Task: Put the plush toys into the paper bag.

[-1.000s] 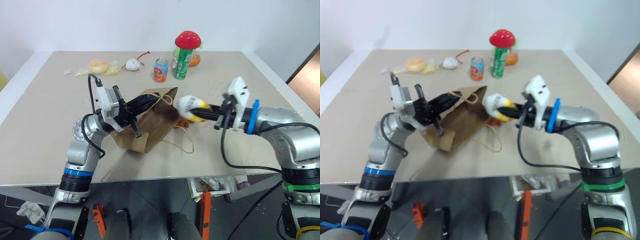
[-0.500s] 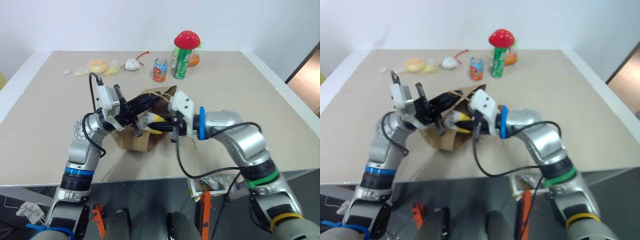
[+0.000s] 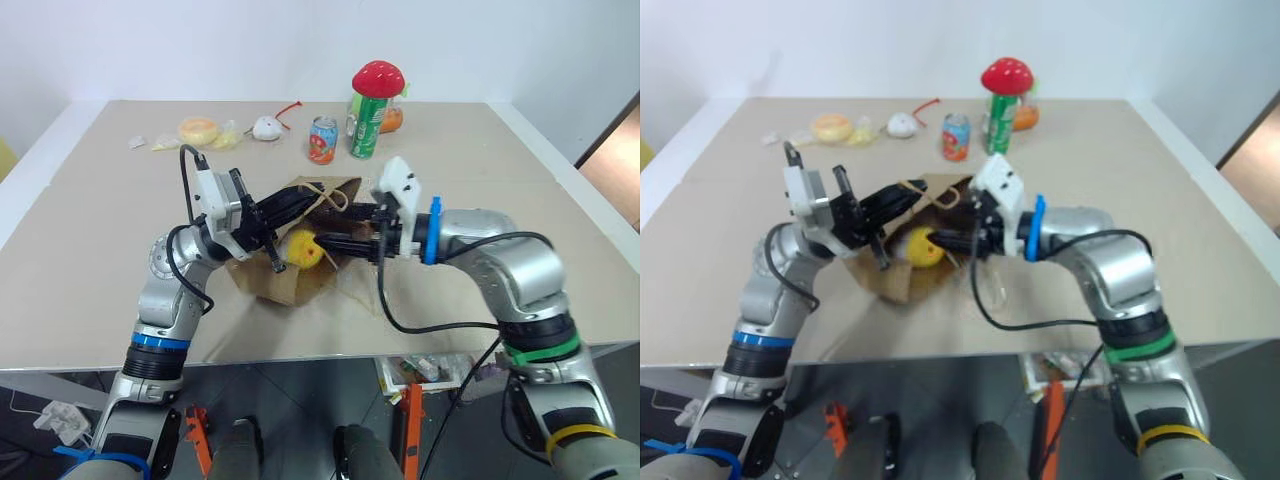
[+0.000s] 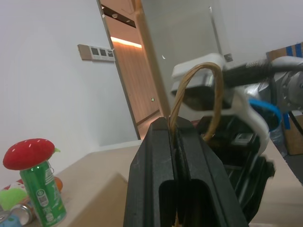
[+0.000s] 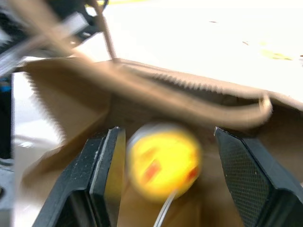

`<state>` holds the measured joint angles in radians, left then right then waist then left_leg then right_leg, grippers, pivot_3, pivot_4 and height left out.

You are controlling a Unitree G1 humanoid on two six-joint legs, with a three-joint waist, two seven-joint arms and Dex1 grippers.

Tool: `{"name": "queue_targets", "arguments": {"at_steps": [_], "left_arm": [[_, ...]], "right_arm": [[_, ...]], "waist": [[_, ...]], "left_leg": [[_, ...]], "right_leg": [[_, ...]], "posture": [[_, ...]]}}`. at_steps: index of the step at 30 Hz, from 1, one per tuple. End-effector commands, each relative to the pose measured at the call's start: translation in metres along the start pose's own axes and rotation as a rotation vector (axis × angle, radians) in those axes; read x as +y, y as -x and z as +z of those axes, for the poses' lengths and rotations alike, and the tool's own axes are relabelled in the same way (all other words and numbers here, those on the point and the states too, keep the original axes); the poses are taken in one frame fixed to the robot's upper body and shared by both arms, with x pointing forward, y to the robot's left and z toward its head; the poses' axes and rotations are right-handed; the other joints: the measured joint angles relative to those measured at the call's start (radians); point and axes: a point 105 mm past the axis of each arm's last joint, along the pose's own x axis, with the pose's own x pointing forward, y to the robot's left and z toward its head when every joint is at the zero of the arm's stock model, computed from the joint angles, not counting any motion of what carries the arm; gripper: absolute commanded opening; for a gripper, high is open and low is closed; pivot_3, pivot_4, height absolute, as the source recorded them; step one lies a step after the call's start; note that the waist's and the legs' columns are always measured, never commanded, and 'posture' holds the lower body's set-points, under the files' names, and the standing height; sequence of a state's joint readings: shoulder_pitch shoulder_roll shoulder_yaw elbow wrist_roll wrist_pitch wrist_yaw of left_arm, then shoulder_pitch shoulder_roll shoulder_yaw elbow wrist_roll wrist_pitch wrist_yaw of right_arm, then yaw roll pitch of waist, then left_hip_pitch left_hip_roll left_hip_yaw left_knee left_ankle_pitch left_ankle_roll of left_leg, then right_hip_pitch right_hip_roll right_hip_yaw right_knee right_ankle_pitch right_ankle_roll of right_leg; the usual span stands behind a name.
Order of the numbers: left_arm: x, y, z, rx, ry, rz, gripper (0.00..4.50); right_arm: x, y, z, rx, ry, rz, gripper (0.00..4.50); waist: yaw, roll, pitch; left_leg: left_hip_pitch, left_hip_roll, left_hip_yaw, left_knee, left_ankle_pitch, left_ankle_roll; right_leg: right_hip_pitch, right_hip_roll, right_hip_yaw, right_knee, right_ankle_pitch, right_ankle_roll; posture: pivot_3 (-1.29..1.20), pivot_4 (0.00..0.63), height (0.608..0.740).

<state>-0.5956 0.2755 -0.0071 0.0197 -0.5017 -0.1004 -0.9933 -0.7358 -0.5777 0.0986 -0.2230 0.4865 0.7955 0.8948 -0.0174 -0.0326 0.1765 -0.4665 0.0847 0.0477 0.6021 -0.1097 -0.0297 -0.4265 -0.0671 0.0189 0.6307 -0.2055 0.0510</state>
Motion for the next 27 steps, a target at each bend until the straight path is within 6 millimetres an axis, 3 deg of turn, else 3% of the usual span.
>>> {"name": "queue_targets", "arguments": {"at_steps": [1,4,10,13,19,27], "left_arm": [[0.0,-0.006,0.01,-0.037,-0.031,-0.022,0.0],[0.0,-0.006,0.01,-0.038,-0.033,-0.022,0.0],[-0.001,-0.004,0.01,-0.033,-0.033,-0.023,0.0],[-0.001,-0.004,0.01,-0.032,-0.033,-0.024,0.0],[0.0,-0.004,0.011,-0.034,-0.038,-0.024,0.0],[-0.001,-0.002,0.012,-0.029,-0.045,-0.016,0.0]], "right_arm": [[0.004,0.024,0.017,-0.054,0.023,0.015,3.25],[-0.002,0.044,0.016,-0.054,0.029,-0.019,3.25],[-0.067,0.068,0.001,0.012,0.052,-0.365,3.25],[-0.084,0.06,-0.014,0.053,0.026,-0.433,3.25],[-0.098,0.04,-0.036,0.096,-0.001,-0.482,3.25],[-0.111,0.032,-0.065,0.19,0.005,-0.555,3.25]], "waist": [[0.0,0.0,0.0],[0.0,0.0,0.0],[-0.002,0.0,0.0],[-0.003,0.0,0.0],[-0.003,0.0,0.0],[-0.001,0.0,0.0]], "left_leg": [[0.0,0.0,0.0,0.0,0.0,0.0],[0.0,0.0,0.0,0.0,0.0,0.0],[0.001,0.0,0.0,0.001,0.0,0.0],[0.002,0.0,0.0,0.001,0.0,0.0],[0.001,0.0,0.0,0.0,0.0,0.0],[0.001,-0.001,0.0,0.0,0.0,0.0]], "right_leg": [[0.0,0.0,0.0,0.0,0.0,0.0],[0.0,0.0,0.0,0.0,0.0,0.0],[0.0,0.0,0.0,0.0,0.001,-0.001],[0.0,0.0,0.0,0.0,0.002,-0.002],[0.0,0.001,0.001,0.0,0.001,0.0],[0.0,0.001,0.001,0.0,0.0,0.001]], "posture": [[0.0,0.15,0.74],[0.0,0.15,0.74],[0.0,0.15,0.74],[0.0,0.15,0.74],[0.0,0.15,0.74],[0.0,0.15,0.74]]}}
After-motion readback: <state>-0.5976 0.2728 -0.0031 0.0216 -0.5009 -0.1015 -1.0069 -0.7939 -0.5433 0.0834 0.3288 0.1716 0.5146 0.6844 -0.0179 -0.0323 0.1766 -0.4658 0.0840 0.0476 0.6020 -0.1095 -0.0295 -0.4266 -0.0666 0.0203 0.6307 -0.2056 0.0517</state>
